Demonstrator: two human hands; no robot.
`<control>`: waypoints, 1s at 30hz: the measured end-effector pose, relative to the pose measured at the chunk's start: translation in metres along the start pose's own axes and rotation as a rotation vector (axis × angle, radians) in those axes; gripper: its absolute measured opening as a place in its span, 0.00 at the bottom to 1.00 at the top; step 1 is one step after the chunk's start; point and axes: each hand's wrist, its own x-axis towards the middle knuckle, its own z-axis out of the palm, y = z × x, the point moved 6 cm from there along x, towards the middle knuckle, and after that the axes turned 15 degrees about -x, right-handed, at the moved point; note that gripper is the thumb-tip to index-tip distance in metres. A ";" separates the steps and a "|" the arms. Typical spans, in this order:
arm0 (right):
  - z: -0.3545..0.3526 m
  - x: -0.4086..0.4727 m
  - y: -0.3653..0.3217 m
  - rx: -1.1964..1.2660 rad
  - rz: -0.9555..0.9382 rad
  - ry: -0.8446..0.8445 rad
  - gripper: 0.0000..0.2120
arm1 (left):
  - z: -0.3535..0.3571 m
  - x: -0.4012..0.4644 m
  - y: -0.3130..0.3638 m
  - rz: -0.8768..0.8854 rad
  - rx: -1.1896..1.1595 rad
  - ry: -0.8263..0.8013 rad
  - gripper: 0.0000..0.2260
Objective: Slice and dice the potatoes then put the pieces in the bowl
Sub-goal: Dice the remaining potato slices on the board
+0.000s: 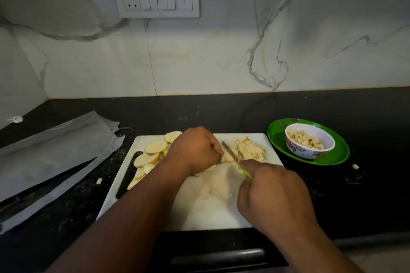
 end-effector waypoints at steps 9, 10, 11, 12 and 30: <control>0.004 -0.057 0.028 -0.010 0.053 0.031 0.18 | 0.002 0.006 -0.003 0.006 0.025 -0.009 0.03; -0.001 -0.056 0.030 -0.010 0.060 0.046 0.18 | 0.002 0.006 -0.003 0.002 0.028 -0.006 0.02; -0.003 -0.053 0.030 -0.015 0.067 0.049 0.18 | 0.002 0.007 -0.003 -0.003 0.031 -0.005 0.02; -0.005 -0.047 0.028 -0.018 0.073 0.055 0.17 | 0.002 0.006 -0.003 -0.010 0.031 -0.003 0.02; -0.003 -0.044 0.021 0.017 0.040 0.096 0.17 | -0.001 0.004 -0.004 -0.014 0.058 -0.041 0.04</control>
